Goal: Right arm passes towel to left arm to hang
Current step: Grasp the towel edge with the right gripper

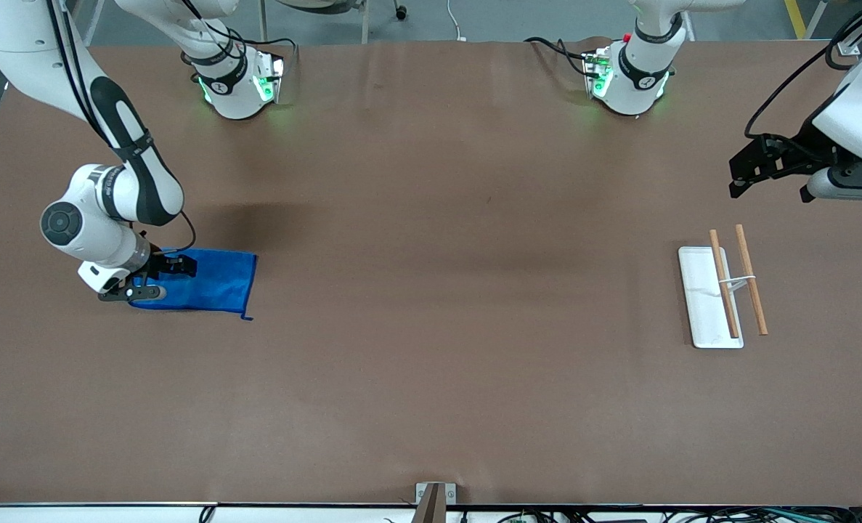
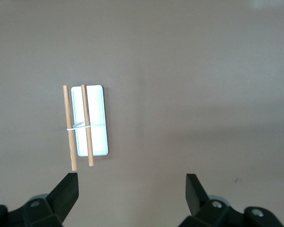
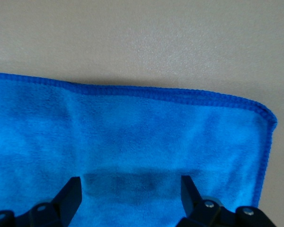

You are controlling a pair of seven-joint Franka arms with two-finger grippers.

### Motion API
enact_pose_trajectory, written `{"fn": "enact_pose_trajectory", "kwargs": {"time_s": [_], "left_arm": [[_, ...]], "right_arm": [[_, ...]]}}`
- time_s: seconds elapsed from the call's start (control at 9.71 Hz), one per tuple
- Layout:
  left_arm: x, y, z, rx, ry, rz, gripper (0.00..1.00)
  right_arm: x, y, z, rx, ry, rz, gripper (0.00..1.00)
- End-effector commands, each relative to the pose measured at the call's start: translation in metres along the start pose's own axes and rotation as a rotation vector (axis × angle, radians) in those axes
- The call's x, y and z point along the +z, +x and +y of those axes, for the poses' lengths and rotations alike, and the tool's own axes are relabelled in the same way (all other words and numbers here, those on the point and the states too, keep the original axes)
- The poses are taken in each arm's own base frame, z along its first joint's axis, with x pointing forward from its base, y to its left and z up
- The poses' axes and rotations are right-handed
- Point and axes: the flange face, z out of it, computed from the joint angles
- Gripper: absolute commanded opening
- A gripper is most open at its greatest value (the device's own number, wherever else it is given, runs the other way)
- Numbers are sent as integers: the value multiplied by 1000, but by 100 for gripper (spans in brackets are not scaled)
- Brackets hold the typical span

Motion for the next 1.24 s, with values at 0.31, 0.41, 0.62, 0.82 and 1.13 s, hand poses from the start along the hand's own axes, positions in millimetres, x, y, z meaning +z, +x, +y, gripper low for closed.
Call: {"fn": "enact_pose_trajectory", "kwargs": {"time_s": [0.31, 0.41, 0.62, 0.82, 1.13], "left_arm": [[15, 11, 4, 12, 4, -26, 100], [14, 11, -1, 17, 4, -25, 100], [14, 11, -3, 15, 9, -24, 100], [13, 11, -6, 14, 9, -23, 100], [15, 11, 3, -4, -97, -34, 100]], "right_arm": [[7, -9, 7, -5, 7, -25, 0], [4, -8, 6, -4, 11, -39, 0], [-13, -2, 3, -4, 21, -67, 0], [-59, 20, -3, 9, 31, -127, 0], [-137, 49, -34, -15, 26, -171, 0]]}}
